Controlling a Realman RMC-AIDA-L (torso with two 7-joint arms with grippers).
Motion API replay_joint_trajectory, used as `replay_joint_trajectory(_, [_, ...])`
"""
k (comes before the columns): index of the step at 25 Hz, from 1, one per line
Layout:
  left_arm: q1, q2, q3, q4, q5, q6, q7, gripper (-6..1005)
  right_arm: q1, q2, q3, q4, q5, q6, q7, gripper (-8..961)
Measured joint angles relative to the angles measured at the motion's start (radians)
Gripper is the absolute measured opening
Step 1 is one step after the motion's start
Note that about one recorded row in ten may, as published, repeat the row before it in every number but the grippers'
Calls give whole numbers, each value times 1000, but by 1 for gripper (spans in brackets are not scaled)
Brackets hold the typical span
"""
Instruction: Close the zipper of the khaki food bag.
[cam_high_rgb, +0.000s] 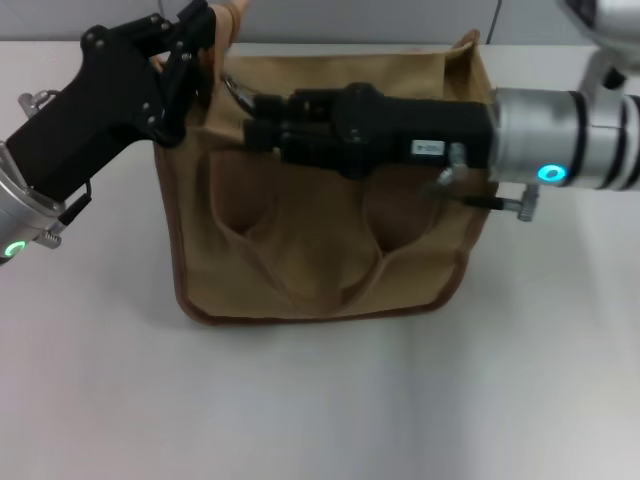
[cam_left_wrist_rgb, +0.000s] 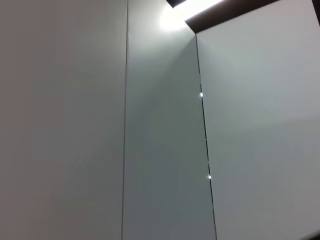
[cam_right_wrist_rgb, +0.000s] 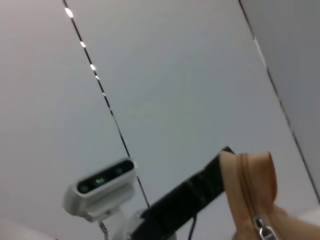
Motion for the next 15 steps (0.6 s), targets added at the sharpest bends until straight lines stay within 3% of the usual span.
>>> replay_joint_trajectory(3, [-8,0,0,1,-13,9,0,30,-95,0,-4,-48,128,-57,-133,376])
replay_joint_trajectory(5, [-11,0,1,0,-13,10,0,30,-114,0,-4,-59,164,-60,-176,441])
replay_joint_trajectory(10, [-26,0,7,-4,-14,7,-1,32,-151,0,-17,-65,261,-56,-508,439])
replay_joint_trajectory(13, [-31,0,7,-5,-14,4,-2,33,-136,0,-109,-58,274,-23,-717,437])
replay_joint_trajectory(15, [-31,0,7,-5,-14,2,-3,34,-131,0,-137,-56,277,-7,-737,436])
